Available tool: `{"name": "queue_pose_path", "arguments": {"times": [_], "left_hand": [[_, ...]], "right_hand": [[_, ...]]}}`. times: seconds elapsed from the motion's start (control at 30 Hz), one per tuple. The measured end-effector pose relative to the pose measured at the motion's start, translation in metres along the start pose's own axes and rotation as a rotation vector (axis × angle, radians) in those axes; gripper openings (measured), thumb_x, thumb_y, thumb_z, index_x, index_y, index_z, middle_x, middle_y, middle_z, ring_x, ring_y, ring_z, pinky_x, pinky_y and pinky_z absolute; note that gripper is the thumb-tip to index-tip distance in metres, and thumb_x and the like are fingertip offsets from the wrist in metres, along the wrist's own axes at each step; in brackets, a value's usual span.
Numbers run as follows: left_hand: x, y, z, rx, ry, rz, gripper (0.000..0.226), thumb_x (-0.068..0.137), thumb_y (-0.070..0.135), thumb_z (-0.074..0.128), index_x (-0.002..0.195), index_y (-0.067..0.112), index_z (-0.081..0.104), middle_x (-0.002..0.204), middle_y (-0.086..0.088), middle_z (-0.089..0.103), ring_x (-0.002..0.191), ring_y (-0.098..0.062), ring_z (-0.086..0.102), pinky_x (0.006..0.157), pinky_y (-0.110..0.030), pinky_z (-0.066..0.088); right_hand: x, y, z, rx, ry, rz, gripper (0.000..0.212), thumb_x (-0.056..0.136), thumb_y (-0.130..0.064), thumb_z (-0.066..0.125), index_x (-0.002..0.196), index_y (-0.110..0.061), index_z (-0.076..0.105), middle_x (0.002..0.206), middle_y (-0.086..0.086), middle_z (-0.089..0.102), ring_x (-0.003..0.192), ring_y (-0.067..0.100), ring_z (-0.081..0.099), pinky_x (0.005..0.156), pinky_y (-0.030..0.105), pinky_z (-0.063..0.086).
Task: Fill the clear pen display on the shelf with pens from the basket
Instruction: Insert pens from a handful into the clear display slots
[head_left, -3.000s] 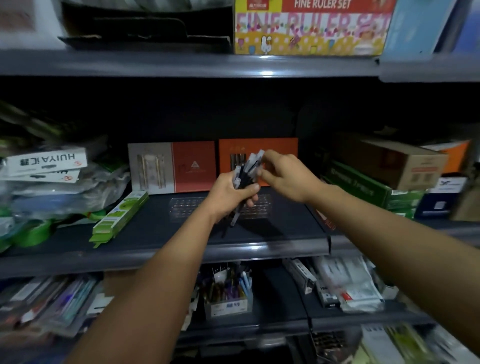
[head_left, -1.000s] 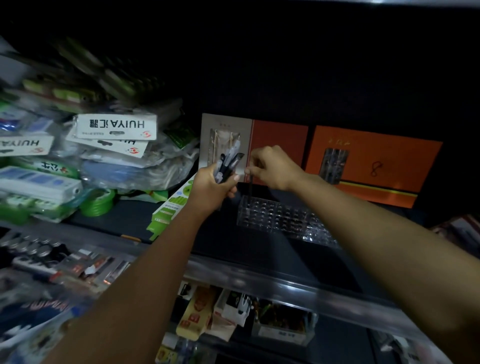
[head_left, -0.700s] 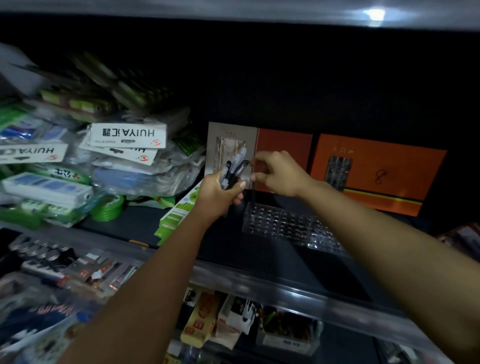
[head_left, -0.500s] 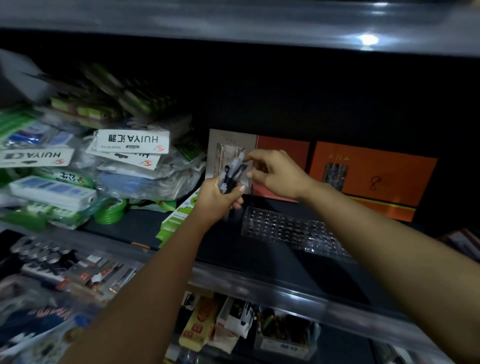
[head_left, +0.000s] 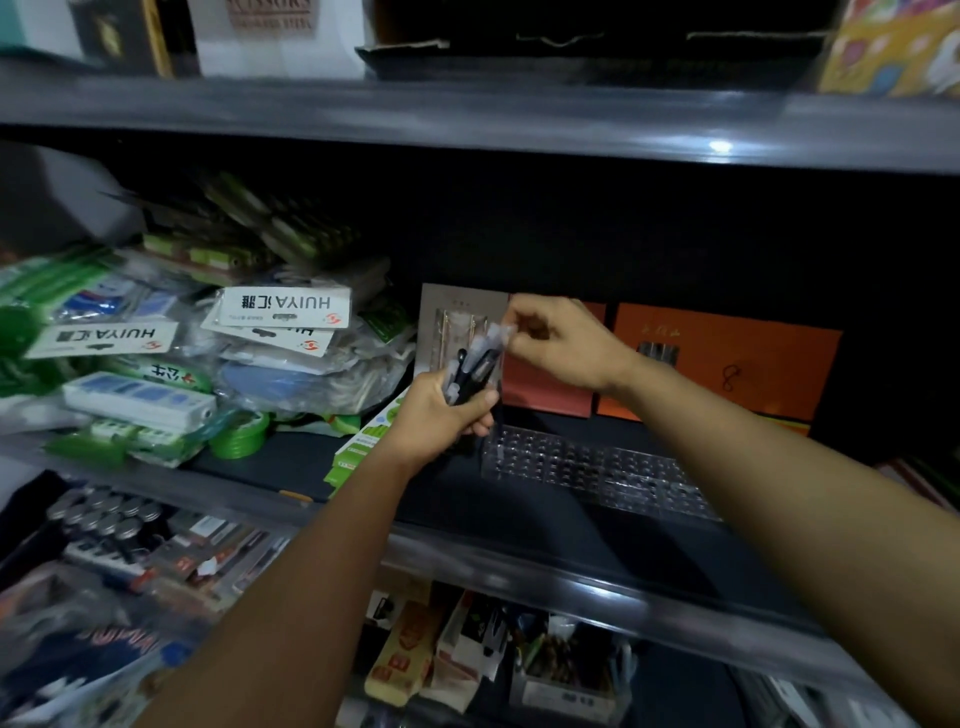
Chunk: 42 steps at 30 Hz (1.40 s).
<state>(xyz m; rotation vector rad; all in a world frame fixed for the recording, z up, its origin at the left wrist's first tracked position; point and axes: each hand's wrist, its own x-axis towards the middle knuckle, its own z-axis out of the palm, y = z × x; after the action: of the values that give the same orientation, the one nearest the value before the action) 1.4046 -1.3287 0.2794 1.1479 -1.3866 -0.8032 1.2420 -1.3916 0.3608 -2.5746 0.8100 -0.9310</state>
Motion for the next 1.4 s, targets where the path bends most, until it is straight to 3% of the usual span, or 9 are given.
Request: {"name": "queue_pose_path", "arguments": {"times": [0.17, 0.3, 0.37, 0.6, 0.9, 1.13, 1.3, 1.4], "left_hand": [[-0.004, -0.006, -0.003, 0.092, 0.009, -0.031, 0.009, 0.090, 0.011, 0.061, 0.083, 0.015, 0.058, 0.067, -0.012, 0.063, 0.056, -0.018, 0.059, 0.055, -0.021, 0.050], [-0.003, -0.017, -0.011, 0.113, 0.098, -0.036, 0.009, 0.090, 0.013, 0.062, 0.082, 0.014, 0.058, 0.065, -0.012, 0.061, 0.053, -0.018, 0.056, 0.058, -0.028, 0.050], [-0.002, -0.020, -0.013, 0.104, 0.130, -0.032, 0.010, 0.090, 0.014, 0.062, 0.081, 0.014, 0.058, 0.064, -0.012, 0.061, 0.053, -0.020, 0.056, 0.059, -0.031, 0.050], [0.005, -0.025, -0.020, 0.088, 0.157, -0.032, 0.010, 0.090, 0.018, 0.063, 0.080, 0.019, 0.059, 0.064, -0.010, 0.063, 0.055, -0.020, 0.058, 0.064, -0.036, 0.052], [0.012, -0.033, -0.015, 0.058, 0.141, -0.009, 0.015, 0.089, 0.010, 0.062, 0.078, 0.018, 0.056, 0.062, -0.009, 0.059, 0.049, -0.012, 0.056, 0.054, -0.026, 0.051], [0.018, -0.040, -0.016, 0.056, 0.148, -0.013, 0.013, 0.089, 0.013, 0.063, 0.079, 0.016, 0.057, 0.062, -0.011, 0.060, 0.052, -0.020, 0.056, 0.056, -0.030, 0.051], [0.019, -0.043, -0.016, 0.077, 0.163, -0.036, 0.014, 0.089, 0.013, 0.063, 0.077, 0.014, 0.056, 0.063, -0.012, 0.060, 0.050, -0.017, 0.056, 0.050, -0.023, 0.049], [0.019, -0.045, -0.017, 0.078, 0.171, -0.043, 0.015, 0.090, 0.013, 0.062, 0.076, 0.013, 0.056, 0.064, -0.013, 0.060, 0.051, -0.017, 0.056, 0.048, -0.020, 0.047]], "right_hand": [[0.006, -0.007, -0.021, 0.113, 0.212, 0.081, 0.011, 0.085, -0.013, 0.055, 0.077, -0.007, 0.058, 0.065, 0.001, 0.063, 0.058, 0.008, 0.052, 0.058, 0.025, 0.042], [0.014, -0.007, -0.028, 0.160, 0.332, 0.182, 0.018, 0.074, -0.016, 0.060, 0.071, 0.001, 0.056, 0.073, 0.026, 0.066, 0.060, 0.028, 0.058, 0.057, 0.032, 0.044], [0.015, -0.005, -0.024, 0.126, 0.320, 0.201, 0.015, 0.074, -0.014, 0.060, 0.071, -0.001, 0.055, 0.076, 0.025, 0.067, 0.064, 0.031, 0.062, 0.055, 0.032, 0.046], [0.012, 0.013, 0.007, 0.005, 0.212, 0.204, 0.005, 0.077, -0.007, 0.060, 0.075, -0.002, 0.058, 0.067, 0.011, 0.060, 0.060, 0.013, 0.050, 0.057, 0.025, 0.041], [0.015, 0.029, 0.027, -0.072, 0.188, 0.199, 0.003, 0.075, -0.004, 0.064, 0.077, -0.003, 0.062, 0.070, 0.002, 0.061, 0.063, 0.010, 0.052, 0.056, 0.020, 0.041], [0.018, 0.038, 0.034, -0.095, 0.177, 0.207, 0.003, 0.077, -0.004, 0.063, 0.078, -0.002, 0.063, 0.078, 0.012, 0.068, 0.074, 0.025, 0.064, 0.061, 0.030, 0.048], [0.017, 0.044, 0.042, -0.068, 0.131, 0.239, 0.003, 0.077, -0.001, 0.062, 0.079, -0.003, 0.063, 0.075, 0.007, 0.064, 0.065, 0.012, 0.054, 0.051, 0.012, 0.039], [0.015, 0.048, 0.045, -0.067, 0.088, 0.262, 0.006, 0.079, 0.001, 0.061, 0.080, -0.004, 0.063, 0.072, 0.004, 0.061, 0.061, 0.009, 0.051, 0.049, 0.009, 0.037]]}}
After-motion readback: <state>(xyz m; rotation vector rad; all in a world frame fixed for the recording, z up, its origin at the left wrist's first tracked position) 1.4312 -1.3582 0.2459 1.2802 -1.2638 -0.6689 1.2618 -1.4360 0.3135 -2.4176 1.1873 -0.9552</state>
